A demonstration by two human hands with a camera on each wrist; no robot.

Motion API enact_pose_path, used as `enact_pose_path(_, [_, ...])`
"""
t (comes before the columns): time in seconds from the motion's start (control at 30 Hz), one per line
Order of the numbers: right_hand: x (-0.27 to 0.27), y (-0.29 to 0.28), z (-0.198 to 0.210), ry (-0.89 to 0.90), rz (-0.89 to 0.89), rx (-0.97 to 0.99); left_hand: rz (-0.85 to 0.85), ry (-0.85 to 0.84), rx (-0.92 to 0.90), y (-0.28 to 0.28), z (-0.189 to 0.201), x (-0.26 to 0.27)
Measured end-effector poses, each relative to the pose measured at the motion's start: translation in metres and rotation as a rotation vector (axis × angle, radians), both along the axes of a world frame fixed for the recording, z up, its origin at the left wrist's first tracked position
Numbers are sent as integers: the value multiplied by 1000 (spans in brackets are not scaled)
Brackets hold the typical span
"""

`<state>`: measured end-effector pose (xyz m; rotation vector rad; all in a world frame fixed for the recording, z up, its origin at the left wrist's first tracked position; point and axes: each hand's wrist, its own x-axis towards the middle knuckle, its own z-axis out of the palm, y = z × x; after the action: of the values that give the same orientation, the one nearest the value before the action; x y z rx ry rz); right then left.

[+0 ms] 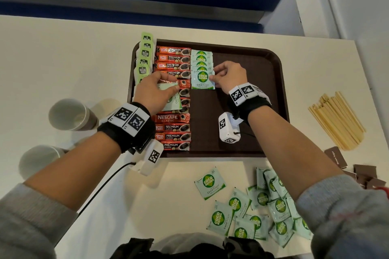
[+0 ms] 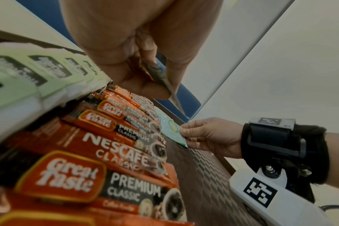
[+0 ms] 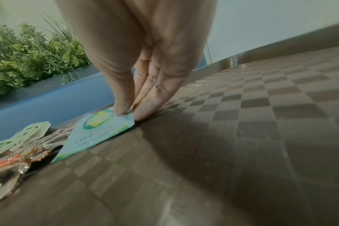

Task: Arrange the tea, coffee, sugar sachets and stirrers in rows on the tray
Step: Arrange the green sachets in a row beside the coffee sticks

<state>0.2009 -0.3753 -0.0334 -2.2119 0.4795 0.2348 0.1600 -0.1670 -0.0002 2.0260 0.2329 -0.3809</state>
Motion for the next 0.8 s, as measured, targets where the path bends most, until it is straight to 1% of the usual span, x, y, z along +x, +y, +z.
enact_pose_path(0.23, [-2,0,2,-8,13,-18,-10,13,3,-2,5,-1])
enact_pose_path(0.43, [-4,1,9,-76,31,-82,-4,55,-62,-3,7,-2])
enact_pose_path(0.5, [-6,6,15,-86,85,-60,3,73,-116,-4,9,-2])
enact_pose_path(0.63, [-11,20,30,-49,274,84,5,102,-235,-7,12,-5])
enact_pose_path(0.73, [-14,29,39,-2,399,210,-15,112,-245,-8,13,-6])
enact_pose_path(0.8, [-16,33,43,9,472,238,-49,128,-236,-8,13,-6])
